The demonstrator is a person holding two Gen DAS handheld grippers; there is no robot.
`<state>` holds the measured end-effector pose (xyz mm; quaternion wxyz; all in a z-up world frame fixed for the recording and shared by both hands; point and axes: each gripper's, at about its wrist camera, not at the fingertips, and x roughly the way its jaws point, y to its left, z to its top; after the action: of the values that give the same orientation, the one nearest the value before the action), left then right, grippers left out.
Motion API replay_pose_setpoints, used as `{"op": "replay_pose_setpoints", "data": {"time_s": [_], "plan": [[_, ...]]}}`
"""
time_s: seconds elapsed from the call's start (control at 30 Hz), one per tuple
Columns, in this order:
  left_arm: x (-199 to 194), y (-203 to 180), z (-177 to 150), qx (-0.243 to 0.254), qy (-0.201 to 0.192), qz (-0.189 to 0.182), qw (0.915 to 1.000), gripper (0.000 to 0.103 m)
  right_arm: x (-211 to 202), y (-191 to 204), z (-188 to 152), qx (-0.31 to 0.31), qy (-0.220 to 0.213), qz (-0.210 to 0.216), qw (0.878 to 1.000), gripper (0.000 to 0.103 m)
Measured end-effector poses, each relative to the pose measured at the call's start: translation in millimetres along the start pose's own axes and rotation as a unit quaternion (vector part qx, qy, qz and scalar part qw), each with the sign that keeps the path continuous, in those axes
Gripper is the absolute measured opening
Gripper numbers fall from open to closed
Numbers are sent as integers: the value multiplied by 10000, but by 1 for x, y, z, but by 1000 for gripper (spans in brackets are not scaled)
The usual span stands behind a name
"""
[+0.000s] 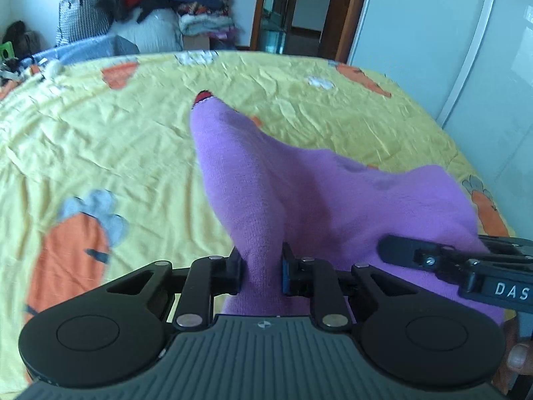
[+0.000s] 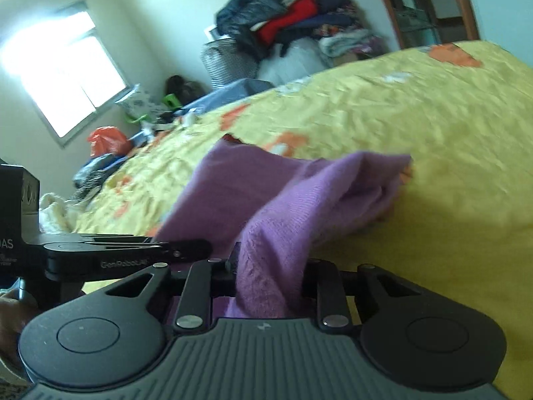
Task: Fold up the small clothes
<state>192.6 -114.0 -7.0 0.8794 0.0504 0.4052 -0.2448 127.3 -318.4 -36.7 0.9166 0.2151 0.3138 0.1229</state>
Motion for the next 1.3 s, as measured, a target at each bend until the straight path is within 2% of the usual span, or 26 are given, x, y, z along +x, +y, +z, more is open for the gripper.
{"op": "replay_pose_setpoints", "data": {"time_s": [0.17, 0.23, 0.3, 0.33, 0.37, 0.4, 0.43, 0.47, 0.5, 0.57, 0.63, 0.73, 0.77, 0.8, 0.87, 0.9, 0.93, 0.97, 1.0, 1.17, 1.3], "plan": [[-37, 28, 8, -62, -147, 36, 9999, 22, -5, 31, 5, -35, -244, 307, 9992, 23], [-44, 35, 10, -46, -100, 43, 9999, 22, -12, 34, 3, 187, -217, 475, 9985, 23], [-48, 37, 7, 123, -97, 154, 9998, 23, -13, 28, -3, 604, -100, 759, 9952, 29], [-44, 38, 4, 222, -24, 205, 9995, 26, -9, 28, -6, 413, -16, 587, 9974, 56], [-35, 43, 0, 170, 171, 270, 9993, 34, -6, 30, -10, 142, 31, 12, 9999, 102], [-26, 52, -7, 3, 382, 346, 9987, 38, -9, 30, -16, -23, -77, -596, 9982, 103], [-25, 58, -16, -116, 507, 450, 9976, 39, -16, 28, -21, -167, -188, -841, 9961, 103], [-30, 62, -26, -154, 490, 494, 9975, 43, -28, 26, -28, -214, -330, -803, 9960, 103], [-38, 67, -37, -178, 419, 437, 9980, 55, -41, 24, -34, -198, -450, -696, 9964, 103], [-54, 77, -59, -308, 356, 355, 9983, 74, -60, 26, -50, -239, -538, -639, 9962, 103], [-62, 83, -82, -388, 414, 353, 9978, 75, -67, 28, -70, -175, -498, -539, 9972, 103], [-57, 101, -110, -771, 678, 255, 9944, 76, -57, 22, -93, 424, -178, -168, 9988, 103], [-56, 106, -117, -917, 681, 201, 9933, 77, -51, 19, -99, 537, -69, -124, 9985, 103], [-61, 108, -124, -986, 509, 110, 9938, 79, -44, 16, -106, 636, 65, -105, 9979, 103], [-66, 109, -128, -1166, 496, 47, 9919, 71, -38, 20, -116, 610, 58, 115, 9981, 103], [-67, 108, -129, -1225, 466, -61, 9914, 50, -33, 26, -116, 472, 134, 140, 9987, 103], [-64, 105, -128, -1307, 479, -195, 9901, 34, -29, 32, -115, 306, 180, 155, 9992, 83], [-61, 102, -126, -1400, 534, -244, 9884, 20, -20, 32, -114, 349, 329, 121, 9988, 7], [-59, 98, -122, -1446, 554, -250, 9876, 13, -15, 29, -113, 434, 342, 115, 9984, 12], [-69, 95, -112, -1929, 590, -647, 9773, 11, -36, 29, -92, 209, 161, 179, 9995, 11], [-85, 88, -117, -1963, 666, -831, 9747, 11, -64, 25, -82, 55, 60, 75, 9999, 11]]}}
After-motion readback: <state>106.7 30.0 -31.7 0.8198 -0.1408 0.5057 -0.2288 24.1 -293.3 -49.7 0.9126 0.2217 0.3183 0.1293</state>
